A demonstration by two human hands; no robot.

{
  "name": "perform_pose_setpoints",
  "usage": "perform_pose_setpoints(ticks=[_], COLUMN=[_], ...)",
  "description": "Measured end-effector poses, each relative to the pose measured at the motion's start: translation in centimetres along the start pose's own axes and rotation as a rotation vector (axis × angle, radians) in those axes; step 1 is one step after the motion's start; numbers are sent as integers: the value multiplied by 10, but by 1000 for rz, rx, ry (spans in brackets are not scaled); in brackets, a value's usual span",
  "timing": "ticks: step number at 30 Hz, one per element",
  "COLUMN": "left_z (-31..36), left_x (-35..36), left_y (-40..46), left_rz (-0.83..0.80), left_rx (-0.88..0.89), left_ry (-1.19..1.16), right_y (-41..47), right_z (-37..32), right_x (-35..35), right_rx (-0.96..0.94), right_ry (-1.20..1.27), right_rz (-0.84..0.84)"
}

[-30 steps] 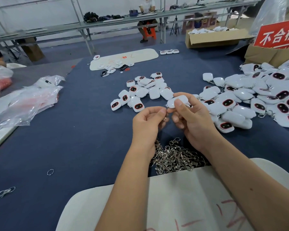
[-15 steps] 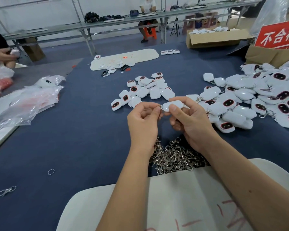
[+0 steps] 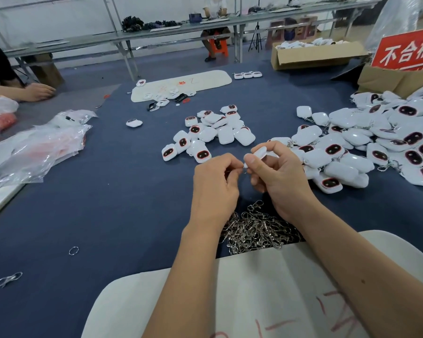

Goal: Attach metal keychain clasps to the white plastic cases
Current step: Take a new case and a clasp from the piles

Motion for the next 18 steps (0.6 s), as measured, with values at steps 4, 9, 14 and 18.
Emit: perform_pose_setpoints(ticks=[4, 9, 14, 18], left_z=[-2, -42, -32, -28], left_x=[-1, 2, -2, -4], left_y=[-3, -9, -6, -6], left_rz=[-2, -283, -157, -93], left_rx=[-44, -287, -211, -205], left_ry=[150, 461, 285, 57], right_y=[1, -8, -23, -17], right_z=[2, -10, -25, -27], right_x=[0, -27, -50, -31], right_rx=[5, -96, -209, -203], right_ry=[-29, -41, -146, -459], right_rz=[34, 332, 613, 532])
Point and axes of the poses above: each hand's wrist, its own y-axis towards the middle knuckle, its own x-axis out of the palm, z = x × y, the point moved 9 cm from there along y, towards the middle knuckle, and after that the axes turned 12 degrees about x, right-handed, at the moved point
